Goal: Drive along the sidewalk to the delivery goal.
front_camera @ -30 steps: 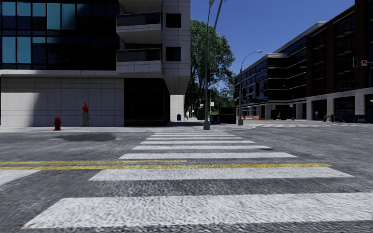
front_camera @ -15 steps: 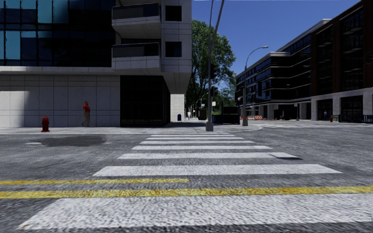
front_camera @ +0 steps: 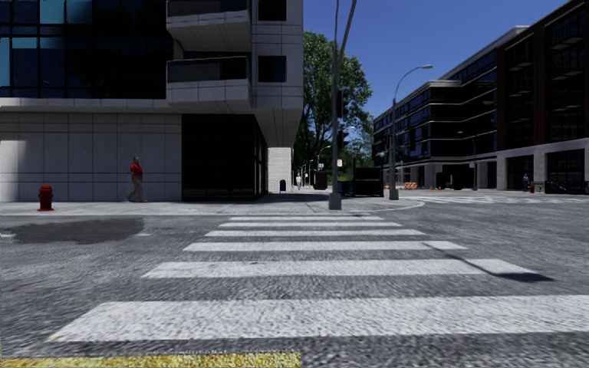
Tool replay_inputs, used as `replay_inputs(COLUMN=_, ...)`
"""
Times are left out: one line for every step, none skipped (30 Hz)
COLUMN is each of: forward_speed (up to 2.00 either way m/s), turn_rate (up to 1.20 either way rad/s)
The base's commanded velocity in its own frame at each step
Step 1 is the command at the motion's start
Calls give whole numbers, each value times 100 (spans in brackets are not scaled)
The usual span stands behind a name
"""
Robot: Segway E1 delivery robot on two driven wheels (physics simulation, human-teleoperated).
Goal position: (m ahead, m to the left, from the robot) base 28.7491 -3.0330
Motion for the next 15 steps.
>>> replay_inputs(forward_speed=200, turn_rate=0)
replay_inputs(forward_speed=200, turn_rate=0)
replay_inputs(forward_speed=200, turn_rate=0)
replay_inputs(forward_speed=200, turn_rate=0)
replay_inputs(forward_speed=200, turn_rate=0)
replay_inputs(forward_speed=200, turn_rate=0)
replay_inputs(forward_speed=200, turn_rate=0)
replay_inputs(forward_speed=200, turn_rate=0)
replay_inputs(forward_speed=200, turn_rate=0)
replay_inputs(forward_speed=200, turn_rate=0)
replay_inputs(forward_speed=200, turn_rate=0)
replay_inputs(forward_speed=200, turn_rate=0)
replay_inputs(forward_speed=200, turn_rate=0)
replay_inputs(forward_speed=200, turn_rate=0)
replay_inputs(forward_speed=200, turn_rate=0)
